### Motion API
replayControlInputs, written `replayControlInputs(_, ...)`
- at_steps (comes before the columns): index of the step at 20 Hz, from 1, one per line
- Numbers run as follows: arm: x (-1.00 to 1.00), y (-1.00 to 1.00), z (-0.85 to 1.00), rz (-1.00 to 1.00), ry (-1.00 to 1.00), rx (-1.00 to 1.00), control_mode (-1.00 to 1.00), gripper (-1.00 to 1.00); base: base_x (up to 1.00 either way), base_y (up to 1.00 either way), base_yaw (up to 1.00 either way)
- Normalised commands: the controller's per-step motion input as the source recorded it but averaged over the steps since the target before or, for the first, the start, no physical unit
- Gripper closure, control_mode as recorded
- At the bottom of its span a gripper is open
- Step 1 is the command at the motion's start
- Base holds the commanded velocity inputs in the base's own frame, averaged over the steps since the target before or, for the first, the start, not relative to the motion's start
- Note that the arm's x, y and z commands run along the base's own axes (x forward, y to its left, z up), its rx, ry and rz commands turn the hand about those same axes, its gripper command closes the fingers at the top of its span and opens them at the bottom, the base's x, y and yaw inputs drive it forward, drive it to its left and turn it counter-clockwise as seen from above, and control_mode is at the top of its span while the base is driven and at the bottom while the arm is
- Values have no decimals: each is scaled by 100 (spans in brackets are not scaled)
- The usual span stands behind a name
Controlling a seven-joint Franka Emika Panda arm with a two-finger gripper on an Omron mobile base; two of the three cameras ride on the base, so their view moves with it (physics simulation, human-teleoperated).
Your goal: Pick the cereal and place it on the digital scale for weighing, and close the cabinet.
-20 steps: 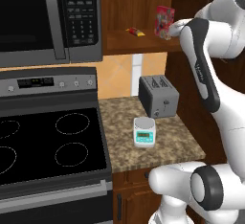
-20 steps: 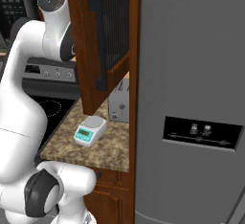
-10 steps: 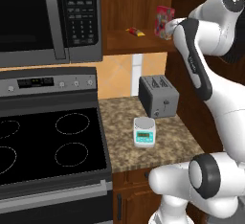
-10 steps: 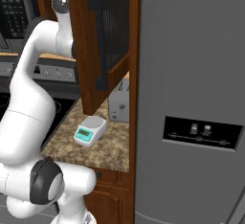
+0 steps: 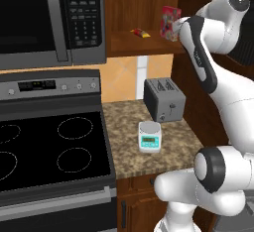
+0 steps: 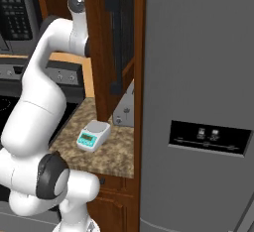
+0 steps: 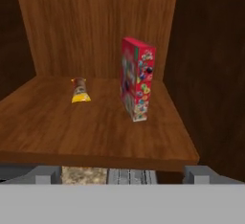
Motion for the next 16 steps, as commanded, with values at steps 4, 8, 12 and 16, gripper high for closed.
replayControlInputs(4, 11, 10, 0, 1, 0, -2, -100, -100, 0, 0, 0)
replayControlInputs(8, 16, 8, 0, 0, -1, -1, -100, -100, 0, 0, 0)
replayControlInputs(12, 9, 3, 0, 0, -5, -1, -100, -100, 0, 0, 0)
replayControlInputs(16, 15, -13, 0, 0, 0, 0, -100, -100, 0, 0, 0)
